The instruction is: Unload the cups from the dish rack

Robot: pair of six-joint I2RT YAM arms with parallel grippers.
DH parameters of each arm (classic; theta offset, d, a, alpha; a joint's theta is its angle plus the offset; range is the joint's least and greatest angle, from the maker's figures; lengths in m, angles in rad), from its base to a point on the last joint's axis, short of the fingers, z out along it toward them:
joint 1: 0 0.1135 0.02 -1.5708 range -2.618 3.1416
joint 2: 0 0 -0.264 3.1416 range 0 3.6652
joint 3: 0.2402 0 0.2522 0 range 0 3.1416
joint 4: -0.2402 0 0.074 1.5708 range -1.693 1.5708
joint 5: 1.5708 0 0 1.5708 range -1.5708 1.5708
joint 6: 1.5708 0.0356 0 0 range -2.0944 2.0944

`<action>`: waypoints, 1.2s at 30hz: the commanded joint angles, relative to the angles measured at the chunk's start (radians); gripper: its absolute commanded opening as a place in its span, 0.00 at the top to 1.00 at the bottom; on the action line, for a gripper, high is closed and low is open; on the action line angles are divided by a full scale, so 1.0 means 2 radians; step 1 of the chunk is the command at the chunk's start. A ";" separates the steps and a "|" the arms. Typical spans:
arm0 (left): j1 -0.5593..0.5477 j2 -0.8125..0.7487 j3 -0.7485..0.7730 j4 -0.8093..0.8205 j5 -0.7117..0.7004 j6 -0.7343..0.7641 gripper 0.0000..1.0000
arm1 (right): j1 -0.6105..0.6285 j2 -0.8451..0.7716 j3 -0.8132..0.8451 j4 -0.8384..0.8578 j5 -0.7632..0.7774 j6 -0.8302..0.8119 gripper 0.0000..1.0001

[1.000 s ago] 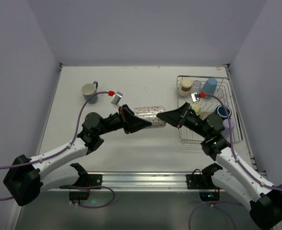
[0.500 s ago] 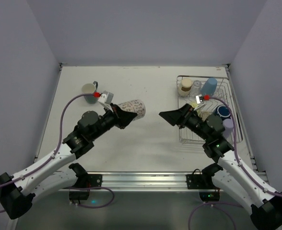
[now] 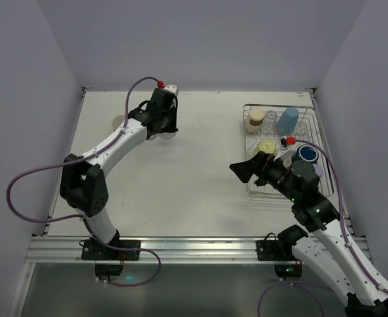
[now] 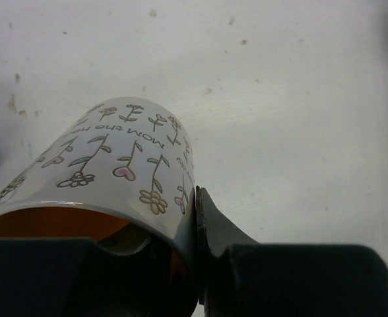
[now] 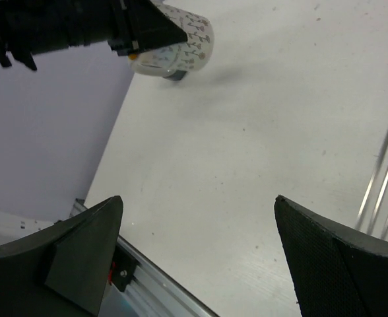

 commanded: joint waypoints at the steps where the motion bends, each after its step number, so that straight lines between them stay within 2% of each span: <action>1: 0.030 0.059 0.103 -0.035 -0.005 0.047 1.00 | 0.000 -0.022 0.018 -0.065 0.025 -0.040 0.01; 7: 0.059 0.172 0.212 -0.094 -0.001 0.063 1.00 | 0.000 -0.053 0.004 -0.079 0.027 -0.044 0.01; 13: 0.072 0.238 0.266 -0.129 0.000 0.066 1.00 | 0.000 -0.058 0.006 -0.107 0.065 -0.059 0.01; 15: 0.077 0.247 0.267 -0.126 0.002 0.065 0.93 | 0.000 -0.052 0.014 -0.121 0.078 -0.065 0.01; 16: 0.078 0.251 0.268 -0.124 0.001 0.065 0.85 | 0.000 -0.050 0.015 -0.124 0.084 -0.068 0.01; 18: 0.080 0.259 0.274 -0.126 -0.014 0.065 0.80 | 0.000 -0.042 0.022 -0.133 0.109 -0.068 0.01; 21: 0.084 0.262 0.275 -0.126 -0.023 0.067 0.67 | 0.000 -0.030 0.033 -0.143 0.137 -0.069 0.01; 22: 0.085 0.261 0.275 -0.126 -0.023 0.068 0.57 | -0.001 -0.026 0.036 -0.146 0.147 -0.071 0.01; 24: 0.085 0.250 0.270 -0.123 -0.021 0.069 0.45 | -0.001 -0.014 0.050 -0.157 0.191 -0.073 0.01; 25: 0.085 0.242 0.267 -0.120 -0.018 0.069 0.34 | -0.001 0.004 0.057 -0.164 0.212 -0.075 0.01; 27: 0.085 0.214 0.256 -0.107 -0.009 0.065 0.25 | -0.001 0.026 0.076 -0.173 0.266 -0.080 0.01; 28: 0.085 0.203 0.253 -0.103 -0.006 0.063 0.17 | -0.004 0.050 0.082 -0.176 0.279 -0.085 0.01; 31: 0.084 0.156 0.245 -0.091 0.012 0.055 0.06 | -0.020 0.097 0.103 -0.180 0.309 -0.097 0.01; 35: 0.077 0.074 0.200 -0.049 0.058 0.035 0.02 | -0.060 0.174 0.136 -0.178 0.291 -0.125 0.01; 36: 0.074 0.029 0.162 -0.038 0.069 0.031 0.02 | -0.067 0.189 0.146 -0.178 0.290 -0.131 0.01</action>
